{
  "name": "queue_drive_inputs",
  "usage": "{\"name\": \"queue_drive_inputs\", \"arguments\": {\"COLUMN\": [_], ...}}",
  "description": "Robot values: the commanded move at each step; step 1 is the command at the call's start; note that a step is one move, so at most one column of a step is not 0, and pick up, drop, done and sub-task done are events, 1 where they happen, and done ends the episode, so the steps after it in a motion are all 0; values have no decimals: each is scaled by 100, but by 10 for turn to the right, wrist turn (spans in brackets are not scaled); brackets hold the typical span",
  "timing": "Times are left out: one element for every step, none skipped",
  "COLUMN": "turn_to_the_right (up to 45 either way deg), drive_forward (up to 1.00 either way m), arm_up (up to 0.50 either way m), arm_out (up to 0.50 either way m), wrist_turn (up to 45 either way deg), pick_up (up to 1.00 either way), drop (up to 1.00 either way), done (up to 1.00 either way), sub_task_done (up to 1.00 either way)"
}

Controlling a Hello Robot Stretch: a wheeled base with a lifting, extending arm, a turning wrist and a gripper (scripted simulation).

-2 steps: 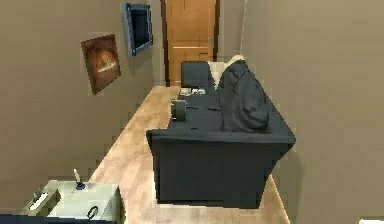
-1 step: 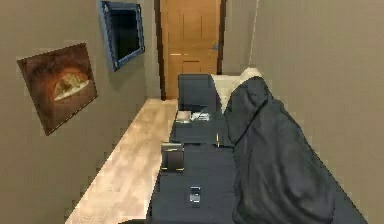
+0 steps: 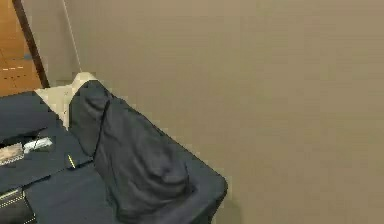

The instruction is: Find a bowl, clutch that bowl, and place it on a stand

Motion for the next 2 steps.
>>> {"name": "queue_drive_inputs", "arguments": {"turn_to_the_right": [450, 210], "drive_forward": [0, 0], "arm_up": [0, 0], "arm_out": [0, 0], "wrist_turn": [0, 0], "pick_up": [0, 0], "drop": [0, 0], "done": [0, 0], "sub_task_done": [0, 0]}}
